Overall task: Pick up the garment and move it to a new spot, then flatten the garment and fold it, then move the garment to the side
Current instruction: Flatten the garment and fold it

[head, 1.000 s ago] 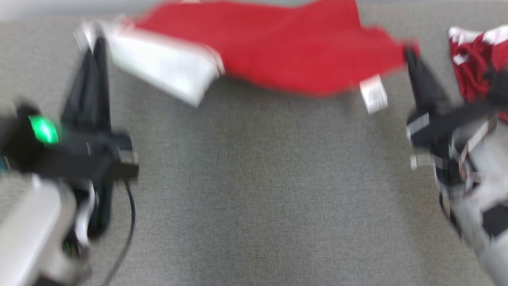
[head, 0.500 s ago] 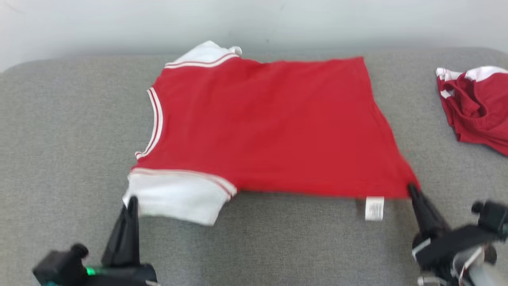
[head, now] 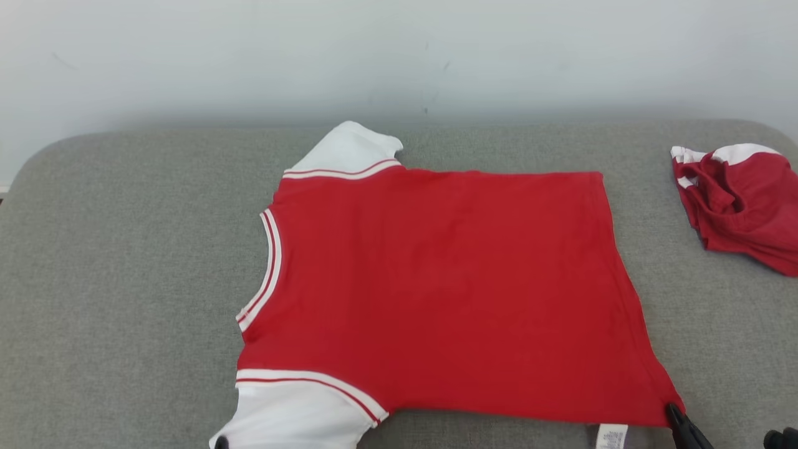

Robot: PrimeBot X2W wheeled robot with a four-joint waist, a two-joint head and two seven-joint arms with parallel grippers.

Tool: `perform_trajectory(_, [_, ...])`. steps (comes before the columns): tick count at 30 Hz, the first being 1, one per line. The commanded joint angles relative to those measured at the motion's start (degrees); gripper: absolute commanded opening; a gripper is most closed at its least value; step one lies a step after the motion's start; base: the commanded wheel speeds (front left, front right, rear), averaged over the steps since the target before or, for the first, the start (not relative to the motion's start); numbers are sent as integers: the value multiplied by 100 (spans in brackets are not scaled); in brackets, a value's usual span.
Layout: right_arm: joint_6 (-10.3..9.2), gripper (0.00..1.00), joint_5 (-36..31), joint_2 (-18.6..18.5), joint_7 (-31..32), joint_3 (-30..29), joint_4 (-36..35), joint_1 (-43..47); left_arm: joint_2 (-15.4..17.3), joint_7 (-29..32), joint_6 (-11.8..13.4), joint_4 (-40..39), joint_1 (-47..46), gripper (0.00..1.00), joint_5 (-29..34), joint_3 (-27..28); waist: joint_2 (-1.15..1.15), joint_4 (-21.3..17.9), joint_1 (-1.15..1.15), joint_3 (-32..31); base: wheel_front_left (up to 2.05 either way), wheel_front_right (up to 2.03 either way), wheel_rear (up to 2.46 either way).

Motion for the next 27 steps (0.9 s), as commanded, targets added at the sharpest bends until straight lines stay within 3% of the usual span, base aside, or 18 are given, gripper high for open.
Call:
perform_trajectory(1, [-16,0,-38,35,24,-40,-34,51,0,-18,11,-18,82,0,5,50,1,-8,1,-80,0,0,0])
perform_trajectory(10, [-16,0,-307,543,553,-558,-464,460,38,57,-94,-152,337,0,95,-159,1,43,1,-170,0,0,0])
perform_trajectory(17, [-16,0,-330,834,904,-511,-701,56,161,211,-224,-173,-300,0,266,-231,1,-120,1,-105,0,0,0])
perform_trajectory(27, [-16,0,-230,904,1282,-542,-156,-1078,491,667,-606,399,-1704,0,373,-253,1,-329,1,168,0,0,0])
